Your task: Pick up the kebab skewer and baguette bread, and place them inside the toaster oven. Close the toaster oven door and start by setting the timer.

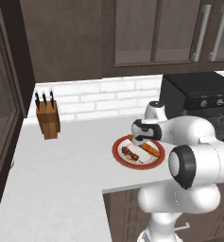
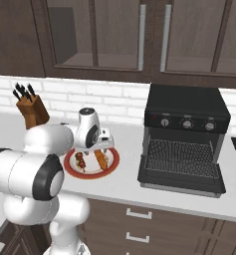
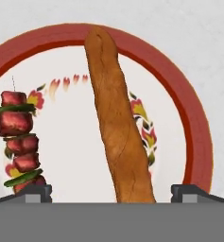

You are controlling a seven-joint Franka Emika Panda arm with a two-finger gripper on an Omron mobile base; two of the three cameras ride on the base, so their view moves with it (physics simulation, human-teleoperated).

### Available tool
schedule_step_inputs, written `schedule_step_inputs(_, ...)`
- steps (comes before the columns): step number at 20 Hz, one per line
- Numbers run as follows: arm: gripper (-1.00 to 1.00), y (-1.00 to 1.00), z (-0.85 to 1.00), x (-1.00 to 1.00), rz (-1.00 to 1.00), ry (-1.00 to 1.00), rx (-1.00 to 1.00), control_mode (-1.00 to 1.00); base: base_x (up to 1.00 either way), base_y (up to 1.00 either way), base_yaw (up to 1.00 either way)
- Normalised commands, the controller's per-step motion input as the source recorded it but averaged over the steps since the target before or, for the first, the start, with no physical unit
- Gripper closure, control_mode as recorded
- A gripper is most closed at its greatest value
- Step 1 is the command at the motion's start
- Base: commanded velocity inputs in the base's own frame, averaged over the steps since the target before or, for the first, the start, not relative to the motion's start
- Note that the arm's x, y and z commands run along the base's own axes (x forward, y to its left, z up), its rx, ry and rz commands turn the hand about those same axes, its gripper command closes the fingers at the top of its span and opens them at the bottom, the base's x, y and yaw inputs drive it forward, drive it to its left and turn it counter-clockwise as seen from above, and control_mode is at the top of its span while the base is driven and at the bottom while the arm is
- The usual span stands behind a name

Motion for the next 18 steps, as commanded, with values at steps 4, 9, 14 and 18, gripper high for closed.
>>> schedule_step_inputs(4, -1.00, 0.00, -0.19, 0.28, 0.00, 0.00, 0.00, -1.00, 0.00, 0.00, 0.00)
schedule_step_inputs(9, -1.00, 0.00, -0.28, 0.14, 0.00, 0.00, 0.00, -1.00, 0.00, 0.00, 0.00)
schedule_step_inputs(14, -1.00, 0.00, -0.32, 0.07, 0.00, 0.00, 0.00, -1.00, 0.00, 0.00, 0.00)
schedule_step_inputs(18, -1.00, 0.00, -0.26, 0.10, 0.00, 0.00, 0.00, -1.00, 0.00, 0.00, 0.00)
